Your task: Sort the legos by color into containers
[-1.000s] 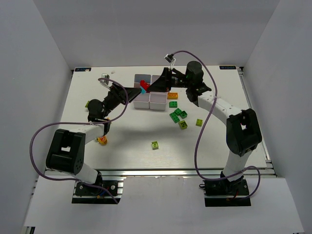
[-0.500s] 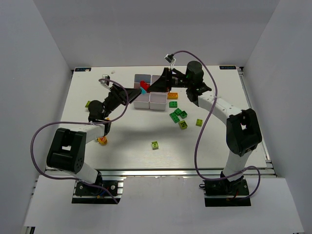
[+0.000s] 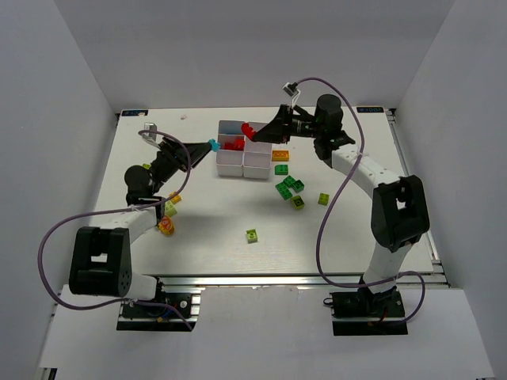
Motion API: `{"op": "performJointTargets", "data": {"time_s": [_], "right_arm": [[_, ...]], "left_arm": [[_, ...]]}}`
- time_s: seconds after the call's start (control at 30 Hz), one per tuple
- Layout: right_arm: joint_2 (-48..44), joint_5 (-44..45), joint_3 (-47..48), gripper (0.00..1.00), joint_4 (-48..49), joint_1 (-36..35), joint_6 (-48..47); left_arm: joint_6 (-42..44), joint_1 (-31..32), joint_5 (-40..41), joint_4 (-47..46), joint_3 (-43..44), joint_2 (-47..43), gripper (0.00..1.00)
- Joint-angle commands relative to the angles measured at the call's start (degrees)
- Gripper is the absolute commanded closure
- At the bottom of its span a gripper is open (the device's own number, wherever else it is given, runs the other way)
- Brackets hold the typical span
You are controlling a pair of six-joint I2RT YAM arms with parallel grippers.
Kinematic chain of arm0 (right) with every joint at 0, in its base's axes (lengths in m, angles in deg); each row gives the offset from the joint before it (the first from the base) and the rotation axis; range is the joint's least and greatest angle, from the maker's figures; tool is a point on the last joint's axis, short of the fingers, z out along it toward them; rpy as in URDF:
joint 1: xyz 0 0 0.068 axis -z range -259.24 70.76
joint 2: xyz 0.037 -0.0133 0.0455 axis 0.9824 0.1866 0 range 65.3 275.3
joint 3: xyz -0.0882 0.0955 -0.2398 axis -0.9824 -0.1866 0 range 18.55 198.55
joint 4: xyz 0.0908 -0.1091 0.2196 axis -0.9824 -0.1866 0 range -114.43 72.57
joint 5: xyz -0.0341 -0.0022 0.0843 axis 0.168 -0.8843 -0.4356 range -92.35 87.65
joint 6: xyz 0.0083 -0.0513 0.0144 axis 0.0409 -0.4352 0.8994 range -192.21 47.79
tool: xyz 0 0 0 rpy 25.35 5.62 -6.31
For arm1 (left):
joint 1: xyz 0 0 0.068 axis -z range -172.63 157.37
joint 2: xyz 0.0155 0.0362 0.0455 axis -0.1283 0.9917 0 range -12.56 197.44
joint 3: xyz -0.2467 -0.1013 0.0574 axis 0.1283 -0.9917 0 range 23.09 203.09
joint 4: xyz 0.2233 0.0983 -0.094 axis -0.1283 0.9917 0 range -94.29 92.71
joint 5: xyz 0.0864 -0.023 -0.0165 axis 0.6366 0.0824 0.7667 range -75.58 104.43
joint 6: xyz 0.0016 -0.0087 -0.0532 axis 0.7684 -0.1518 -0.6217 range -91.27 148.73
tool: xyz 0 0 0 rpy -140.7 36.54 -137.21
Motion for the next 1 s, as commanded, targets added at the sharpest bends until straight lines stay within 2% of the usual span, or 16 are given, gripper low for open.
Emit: {"op": "performJointTargets", "data": {"time_s": [0.0,0.13,0.17,0.23,0.3,0.47,0.53,0.57,0.77,0.9,0.97], "right_arm": [[-0.8,0.4,2.8,1.0,-0.7,0.3,-3.5],[-0.2,0.6,4.7,1.0,-5.7,0.3,-8.8],[-0.1,1.2,6.2,1.0,-7.3,0.3,-10.7],[0.8,1.9,8.6,1.0,-14.9,0.2,-18.5],[2.0,4.0,12.8,1.0,-22.9,-0.1,-24.3],[4.9,10.5,20.7,1.0,-35.5,-1.1,-42.5],[6.7,12.8,24.6,1.0,-40.9,-2.4,-47.1],[7.5,15.4,26.1,1.0,-42.7,-3.0,-53.0],[12.2,25.2,33.2,1.0,-49.2,-8.1,-70.0],[13.2,29.2,33.8,1.0,-46.7,-8.5,-71.3],[12.6,30.8,32.5,1.0,-45.7,-7.6,-70.3]], "left_arm": [[1.9,-1.5,-2.0,2.4,-0.3,-4.2,0.99],[5.1,-2.8,-2.6,8.0,0.3,-6.5,0.99],[6.2,-3.0,-2.7,12.0,0.6,-7.0,0.99],[10.0,-3.1,-2.5,16.8,1.3,-8.5,0.99],[15.1,-3.3,-2.0,25.7,3.2,-9.6,0.99],[27.6,-3.6,1.6,50.0,8.5,-13.5,0.99],[32.2,-3.7,3.4,55.3,10.8,-14.2,0.99],[34.3,-3.8,4.0,59.0,11.3,-15.0,0.99],[39.2,-3.9,8.3,66.7,13.9,-15.7,0.99],[42.1,-3.9,10.3,68.7,16.5,-13.6,0.99],[44.2,-3.9,10.8,71.5,21.8,-9.1,0.99]]}}
